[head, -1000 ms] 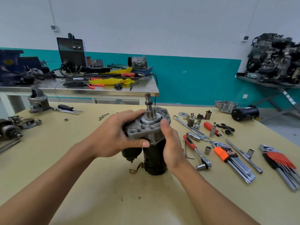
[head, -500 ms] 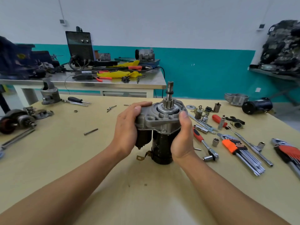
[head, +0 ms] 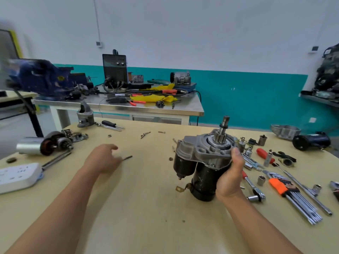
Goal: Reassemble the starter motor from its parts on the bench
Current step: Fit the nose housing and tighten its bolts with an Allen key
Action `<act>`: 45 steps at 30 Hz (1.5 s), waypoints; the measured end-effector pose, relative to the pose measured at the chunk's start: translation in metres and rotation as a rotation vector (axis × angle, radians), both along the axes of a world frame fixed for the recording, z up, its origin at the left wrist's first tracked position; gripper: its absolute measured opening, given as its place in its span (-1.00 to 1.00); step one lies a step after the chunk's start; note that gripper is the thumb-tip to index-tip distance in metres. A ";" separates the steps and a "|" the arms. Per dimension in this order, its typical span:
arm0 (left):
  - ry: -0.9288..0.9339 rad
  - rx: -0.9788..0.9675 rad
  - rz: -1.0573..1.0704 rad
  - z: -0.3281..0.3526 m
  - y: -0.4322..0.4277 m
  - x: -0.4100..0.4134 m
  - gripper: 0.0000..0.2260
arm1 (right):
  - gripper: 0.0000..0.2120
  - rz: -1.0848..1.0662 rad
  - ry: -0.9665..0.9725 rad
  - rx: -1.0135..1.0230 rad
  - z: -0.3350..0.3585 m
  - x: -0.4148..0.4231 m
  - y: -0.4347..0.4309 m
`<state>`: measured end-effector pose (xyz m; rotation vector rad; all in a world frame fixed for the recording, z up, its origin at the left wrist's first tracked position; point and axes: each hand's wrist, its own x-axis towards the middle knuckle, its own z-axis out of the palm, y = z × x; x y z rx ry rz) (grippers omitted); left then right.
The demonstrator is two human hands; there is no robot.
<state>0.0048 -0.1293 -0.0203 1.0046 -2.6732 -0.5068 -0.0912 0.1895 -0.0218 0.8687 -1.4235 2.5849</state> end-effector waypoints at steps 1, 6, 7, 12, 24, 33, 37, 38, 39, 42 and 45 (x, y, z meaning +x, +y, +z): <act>-0.057 0.025 0.013 -0.006 -0.009 0.002 -0.58 | -0.61 -0.002 -0.003 -0.022 0.000 0.000 0.000; 0.017 0.015 -0.037 -0.012 -0.008 -0.008 -0.88 | -0.62 -0.061 0.001 -0.046 0.000 0.002 0.002; 0.012 -0.011 -0.044 -0.012 -0.005 -0.010 -0.90 | -0.63 -0.073 -0.002 -0.051 0.000 0.003 0.003; 0.060 -0.024 -0.128 0.006 0.030 -0.012 -0.86 | -0.64 -0.099 -0.021 -0.058 0.000 0.006 0.007; 0.264 0.004 -0.974 0.155 0.207 0.005 -0.95 | -0.62 -0.180 -0.019 0.030 0.000 0.004 0.009; 0.104 -0.235 -0.945 0.171 0.215 -0.002 -0.82 | -0.43 -0.154 -0.018 0.038 -0.007 -0.002 0.008; 0.032 -0.326 -0.963 0.160 0.227 -0.012 -0.88 | -0.47 -0.195 -0.039 0.049 -0.005 0.001 0.008; 0.032 -0.321 -0.970 0.157 0.228 -0.013 -0.87 | -0.47 -0.216 -0.039 0.049 -0.005 0.001 0.008; 0.039 -0.297 -0.978 0.155 0.227 -0.013 -0.85 | -0.44 -0.230 -0.042 0.045 -0.005 0.001 0.009; 0.111 -0.146 -0.993 0.152 0.219 -0.011 -0.82 | -0.35 -0.223 -0.060 0.059 -0.004 0.002 0.010; 0.188 -0.056 -1.000 0.146 0.212 -0.009 -0.86 | -0.49 -0.186 -0.083 0.067 -0.002 0.002 0.010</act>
